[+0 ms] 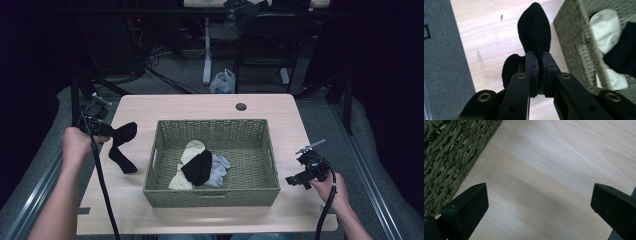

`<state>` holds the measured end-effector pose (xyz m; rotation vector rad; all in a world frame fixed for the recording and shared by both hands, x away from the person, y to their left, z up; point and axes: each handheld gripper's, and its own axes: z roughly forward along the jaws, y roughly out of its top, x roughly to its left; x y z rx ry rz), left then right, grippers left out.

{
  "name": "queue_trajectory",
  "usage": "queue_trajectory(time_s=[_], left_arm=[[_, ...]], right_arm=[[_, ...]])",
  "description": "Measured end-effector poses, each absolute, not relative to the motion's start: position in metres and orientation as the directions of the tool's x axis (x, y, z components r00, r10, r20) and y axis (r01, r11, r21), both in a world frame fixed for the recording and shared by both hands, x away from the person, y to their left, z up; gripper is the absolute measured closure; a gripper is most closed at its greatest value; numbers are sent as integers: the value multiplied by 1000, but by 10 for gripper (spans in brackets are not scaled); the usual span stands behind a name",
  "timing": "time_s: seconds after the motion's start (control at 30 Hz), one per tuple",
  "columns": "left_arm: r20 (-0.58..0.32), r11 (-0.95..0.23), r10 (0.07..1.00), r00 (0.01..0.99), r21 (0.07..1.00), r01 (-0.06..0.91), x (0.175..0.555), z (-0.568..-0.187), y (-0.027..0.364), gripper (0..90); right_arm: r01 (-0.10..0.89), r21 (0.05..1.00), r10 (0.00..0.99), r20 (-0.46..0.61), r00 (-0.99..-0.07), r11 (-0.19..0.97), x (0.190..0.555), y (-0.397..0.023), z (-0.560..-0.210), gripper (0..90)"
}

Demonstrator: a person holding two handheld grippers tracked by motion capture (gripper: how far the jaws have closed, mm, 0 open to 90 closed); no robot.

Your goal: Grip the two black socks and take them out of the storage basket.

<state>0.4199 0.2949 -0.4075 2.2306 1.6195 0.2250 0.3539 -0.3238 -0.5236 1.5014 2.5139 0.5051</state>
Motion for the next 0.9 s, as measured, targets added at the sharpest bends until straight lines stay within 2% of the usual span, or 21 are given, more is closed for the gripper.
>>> queue_trajectory(time_s=[0.37,0.47,0.57,0.63,0.77,0.9], left_arm=[[-149,-229,948,282,300,926,422,-471,295,856],[-180,-217,945,273,280,935,423,-486,294,821],[-227,-220,931,284,272,937,423,-495,295,702],[-261,-216,922,287,271,938,423,-495,296,575],[-243,-198,931,274,295,935,419,-483,300,318],[-234,-198,930,283,329,923,415,-467,303,169]], right_arm=[[821,372,879,30,-476,432,354,-324,-524,9],[822,372,879,30,-476,432,354,-323,-524,9],[822,375,879,38,-476,429,354,-324,-525,9],[822,372,879,32,-476,431,354,-324,-525,9],[822,375,878,40,-476,429,354,-324,-525,9],[819,371,876,31,-481,437,354,-323,-525,9]])
